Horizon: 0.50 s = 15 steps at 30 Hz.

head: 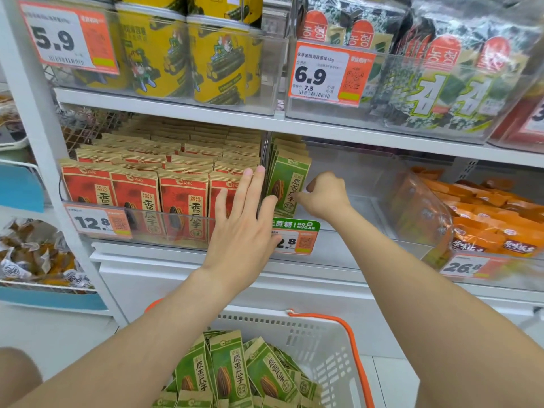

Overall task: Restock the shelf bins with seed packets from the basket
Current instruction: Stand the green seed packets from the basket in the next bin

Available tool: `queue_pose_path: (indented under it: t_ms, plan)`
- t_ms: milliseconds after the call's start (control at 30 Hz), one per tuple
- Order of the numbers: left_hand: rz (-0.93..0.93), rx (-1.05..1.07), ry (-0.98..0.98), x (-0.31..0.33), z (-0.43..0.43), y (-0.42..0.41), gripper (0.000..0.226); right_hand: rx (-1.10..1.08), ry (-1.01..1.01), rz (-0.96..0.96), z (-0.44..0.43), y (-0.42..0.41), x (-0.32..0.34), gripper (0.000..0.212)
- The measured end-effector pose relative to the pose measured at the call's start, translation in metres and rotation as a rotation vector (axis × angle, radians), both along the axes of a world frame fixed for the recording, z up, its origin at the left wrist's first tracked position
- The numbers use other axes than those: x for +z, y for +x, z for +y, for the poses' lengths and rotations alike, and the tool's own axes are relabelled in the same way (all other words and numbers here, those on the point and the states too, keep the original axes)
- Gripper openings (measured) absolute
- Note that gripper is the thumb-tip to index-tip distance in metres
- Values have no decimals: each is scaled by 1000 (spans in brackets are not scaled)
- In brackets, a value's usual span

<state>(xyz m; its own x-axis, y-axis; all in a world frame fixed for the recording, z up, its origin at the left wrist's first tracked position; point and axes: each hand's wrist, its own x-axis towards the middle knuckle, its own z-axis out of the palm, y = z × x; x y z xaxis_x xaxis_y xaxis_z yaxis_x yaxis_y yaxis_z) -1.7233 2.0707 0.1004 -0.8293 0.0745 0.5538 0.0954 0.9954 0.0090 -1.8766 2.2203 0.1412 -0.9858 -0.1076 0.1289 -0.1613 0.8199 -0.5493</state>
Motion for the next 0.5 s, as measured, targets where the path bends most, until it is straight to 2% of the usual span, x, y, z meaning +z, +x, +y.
queue_pose_path:
  t_ms: [67, 167, 233, 300, 400, 500]
  plan:
    - [31, -28, 8, 3, 2, 4, 57, 21, -26, 4, 6, 8, 3, 34]
    - [160, -96, 41, 5, 7, 10, 46, 55, 11, 44, 16, 25, 4, 33]
    - [280, -198, 34, 4, 10, 15, 30, 28, 64, 153, 23, 38, 8, 29]
    - [296, -346, -23, 0, 14, 21, 15, 4, 118, 312, 31, 51, 14, 25]
    - [80, -506, -125, -21, 18, 24, 10, 96, 91, 516, 37, 76, 23, 24]
    - [-276, -535, -180, -49, 23, 32, 17, 268, 114, 538, 35, 108, 19, 21]
